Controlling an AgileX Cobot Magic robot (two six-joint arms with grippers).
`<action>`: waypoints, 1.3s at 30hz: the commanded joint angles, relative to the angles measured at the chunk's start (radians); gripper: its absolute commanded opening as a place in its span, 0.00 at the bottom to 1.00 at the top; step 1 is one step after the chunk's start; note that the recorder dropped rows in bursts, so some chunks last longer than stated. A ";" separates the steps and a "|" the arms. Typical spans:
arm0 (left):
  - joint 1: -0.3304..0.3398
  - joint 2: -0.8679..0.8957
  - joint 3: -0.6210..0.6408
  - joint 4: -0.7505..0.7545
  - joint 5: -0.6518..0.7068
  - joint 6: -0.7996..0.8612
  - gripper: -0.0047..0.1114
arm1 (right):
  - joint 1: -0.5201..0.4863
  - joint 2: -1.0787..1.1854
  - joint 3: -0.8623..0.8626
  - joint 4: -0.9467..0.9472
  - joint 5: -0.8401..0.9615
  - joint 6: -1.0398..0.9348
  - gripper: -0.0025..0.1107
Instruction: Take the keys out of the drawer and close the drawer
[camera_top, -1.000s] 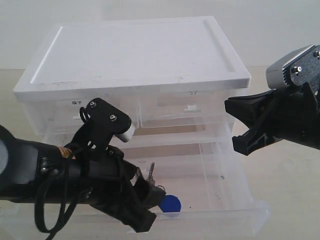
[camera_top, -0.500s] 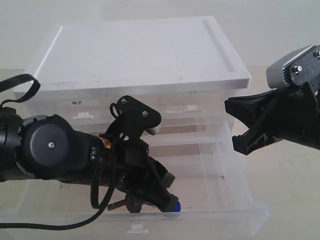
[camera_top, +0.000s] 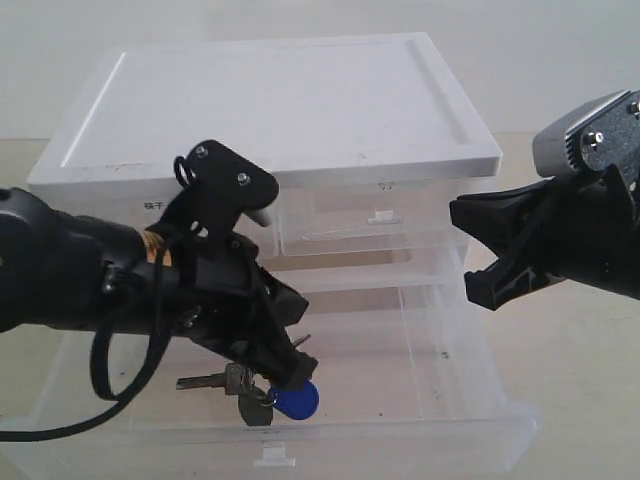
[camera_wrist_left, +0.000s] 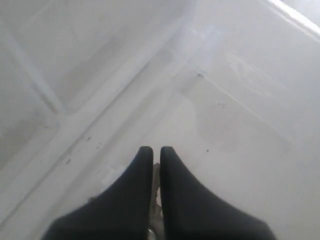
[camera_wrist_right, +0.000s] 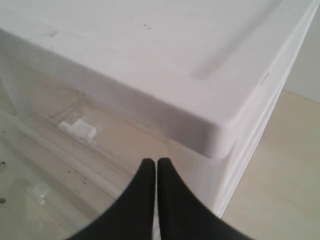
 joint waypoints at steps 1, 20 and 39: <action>0.003 -0.074 0.001 0.034 0.079 -0.010 0.08 | -0.008 -0.001 -0.003 0.006 -0.003 0.008 0.02; 0.001 0.047 -0.024 0.414 0.298 -0.178 0.62 | -0.008 -0.001 -0.003 0.003 0.004 0.016 0.02; 0.001 0.064 -0.067 0.449 0.260 -0.154 0.08 | -0.008 -0.001 -0.003 0.003 0.006 0.018 0.02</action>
